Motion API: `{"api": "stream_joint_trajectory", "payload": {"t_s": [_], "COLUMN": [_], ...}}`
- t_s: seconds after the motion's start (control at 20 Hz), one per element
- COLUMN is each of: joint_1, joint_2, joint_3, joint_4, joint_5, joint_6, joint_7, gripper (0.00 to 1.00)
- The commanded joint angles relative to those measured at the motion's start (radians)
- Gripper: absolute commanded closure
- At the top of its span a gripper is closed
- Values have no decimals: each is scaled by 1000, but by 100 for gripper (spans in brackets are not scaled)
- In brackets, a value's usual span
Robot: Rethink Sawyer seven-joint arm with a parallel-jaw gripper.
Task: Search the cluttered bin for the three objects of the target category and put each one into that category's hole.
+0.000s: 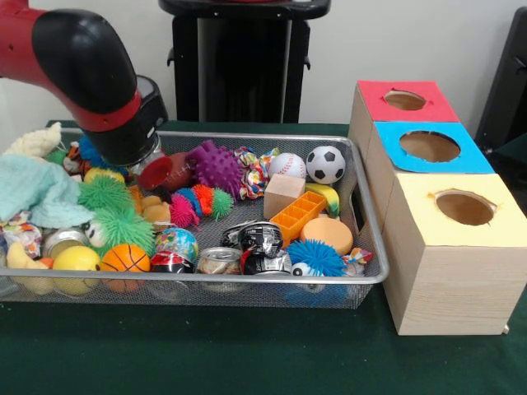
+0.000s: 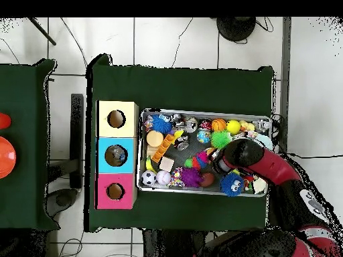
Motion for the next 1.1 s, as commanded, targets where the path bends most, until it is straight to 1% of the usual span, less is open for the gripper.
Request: {"api": "stream_joint_trajectory", "payload": {"t_s": [0.05,0.2,0.3,0.45,0.55,0.65,0.8,0.85,0.95,1.0,1.1], "joint_1": [-2,4,14,26,42,49,53,61,87,104,125], "joint_2": [-93,-141,-165,-162,-141,-105,-20,-6,9,25,38], "joint_3": [117,135,138,147,144,148,148,146,133,121,106], "joint_4": [142,188,204,212,200,185,135,124,96,60,17], "joint_5": [-51,-30,-25,-16,-15,-14,-19,-16,-12,-8,3], "joint_6": [74,83,84,53,14,-45,-145,-168,-192,-194,-194], "joint_7": [-161,-142,-122,-87,-56,-35,-9,6,43,61,84], "gripper": [0,0,0,0,0,0,0,0,0,0,0]}}
